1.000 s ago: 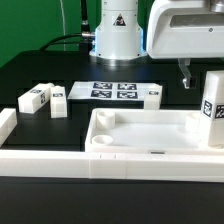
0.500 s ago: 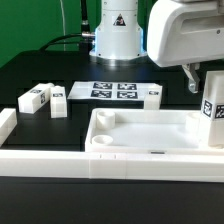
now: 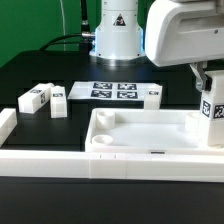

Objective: Assemble desk

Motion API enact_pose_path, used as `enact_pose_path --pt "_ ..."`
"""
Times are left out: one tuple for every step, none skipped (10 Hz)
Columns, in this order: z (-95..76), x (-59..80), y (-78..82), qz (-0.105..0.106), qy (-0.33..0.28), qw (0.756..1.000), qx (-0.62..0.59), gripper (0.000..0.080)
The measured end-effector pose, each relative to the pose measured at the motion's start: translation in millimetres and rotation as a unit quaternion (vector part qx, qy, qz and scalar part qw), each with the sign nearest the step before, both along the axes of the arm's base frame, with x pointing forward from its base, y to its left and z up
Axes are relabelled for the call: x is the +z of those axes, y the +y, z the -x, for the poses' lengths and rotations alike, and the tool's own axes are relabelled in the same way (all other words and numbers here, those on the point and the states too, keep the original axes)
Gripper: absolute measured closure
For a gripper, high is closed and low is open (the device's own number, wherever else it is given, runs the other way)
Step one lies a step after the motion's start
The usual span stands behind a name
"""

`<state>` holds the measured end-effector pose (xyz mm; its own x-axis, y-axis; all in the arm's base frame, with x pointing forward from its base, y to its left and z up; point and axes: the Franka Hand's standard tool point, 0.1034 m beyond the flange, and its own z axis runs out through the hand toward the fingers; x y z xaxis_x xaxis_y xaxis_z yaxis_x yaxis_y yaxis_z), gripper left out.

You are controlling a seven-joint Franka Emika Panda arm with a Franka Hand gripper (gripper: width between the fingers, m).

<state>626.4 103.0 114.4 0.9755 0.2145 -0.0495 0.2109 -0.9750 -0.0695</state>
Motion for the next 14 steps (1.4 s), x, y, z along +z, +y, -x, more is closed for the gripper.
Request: enact_pose_path --pt "0.2 -0.3 -0.1 -0.002 0.001 1.0 -0.017 0.0508" --pt "-0.1 -0.9 -1.6 -0.007 0.006 0.996 -0.094 0.0508" --pt "-0.3 -1.1 -1.9 -0.01 0.009 0.99 -0.14 0.0508" --pt "-0.6 -1.2 -1.5 -0.011 0.01 0.982 -0.188 0.0508" --pt "-0.1 -1.5 -1.3 -0.012 0.01 0.967 -0.253 0.0508" --pt "-0.3 -1.4 -1.2 -0.011 0.011 0.958 -0.287 0.0508" --pt "-0.3 -1.3 -0.8 -0.01 0.013 0.951 -0.308 0.0508" --pt "-0.2 -1.4 -0.5 -0.009 0.017 0.938 -0.346 0.0508" --pt "-0.2 -1.4 -0.1 -0.008 0.019 0.93 -0.368 0.0508" --pt "-0.1 -1.5 0.2 -0.007 0.022 0.916 -0.399 0.0508" --pt "0.0 -1.5 0.8 -0.006 0.026 0.902 -0.431 0.0508" --pt "-0.1 -1.7 1.2 -0.008 0.03 0.887 -0.462 0.0508" --pt "0.3 -2.0 0.2 -0.017 0.032 0.86 -0.509 0.0508" --pt "1.4 -2.4 1.1 -0.023 0.036 0.824 -0.565 0.0508"
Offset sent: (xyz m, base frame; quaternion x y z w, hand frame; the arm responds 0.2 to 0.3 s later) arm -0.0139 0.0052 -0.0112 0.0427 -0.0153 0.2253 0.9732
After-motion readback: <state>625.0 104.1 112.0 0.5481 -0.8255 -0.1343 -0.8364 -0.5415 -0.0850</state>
